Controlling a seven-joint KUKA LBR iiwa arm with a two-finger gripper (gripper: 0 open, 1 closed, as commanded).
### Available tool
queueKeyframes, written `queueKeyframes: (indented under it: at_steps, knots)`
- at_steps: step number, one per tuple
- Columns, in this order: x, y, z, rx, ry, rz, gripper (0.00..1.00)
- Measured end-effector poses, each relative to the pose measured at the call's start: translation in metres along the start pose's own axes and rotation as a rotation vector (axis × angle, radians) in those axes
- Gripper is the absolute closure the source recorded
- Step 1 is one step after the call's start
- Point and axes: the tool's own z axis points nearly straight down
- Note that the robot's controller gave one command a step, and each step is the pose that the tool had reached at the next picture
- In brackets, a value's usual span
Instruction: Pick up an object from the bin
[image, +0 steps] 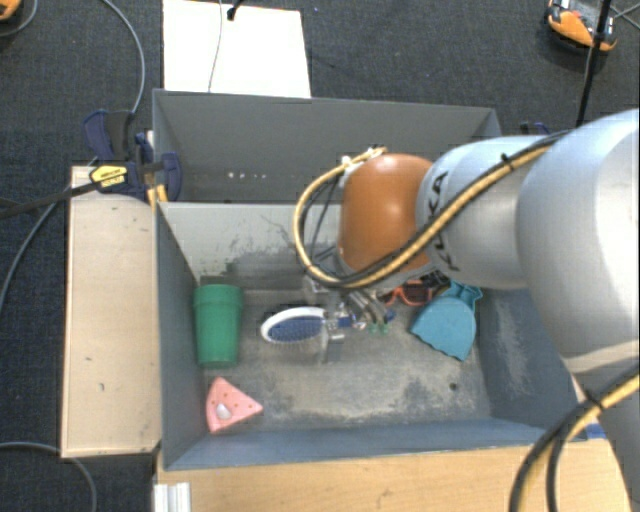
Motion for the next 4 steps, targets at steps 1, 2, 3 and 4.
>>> queueKeyframes:
  at_steps: [1, 2, 3, 4]
  knots:
    - [0.015, 0.011, 0.016, 0.001, -0.002, -0.194, 1.00]
    - [0.015, 0.011, 0.016, 0.001, -0.002, -0.194, 1.00]
    - [0.017, 0.008, -0.107, 0.001, -0.003, -0.189, 1.00]
    - [0.017, 0.008, -0.107, 0.001, -0.003, -0.188, 1.00]
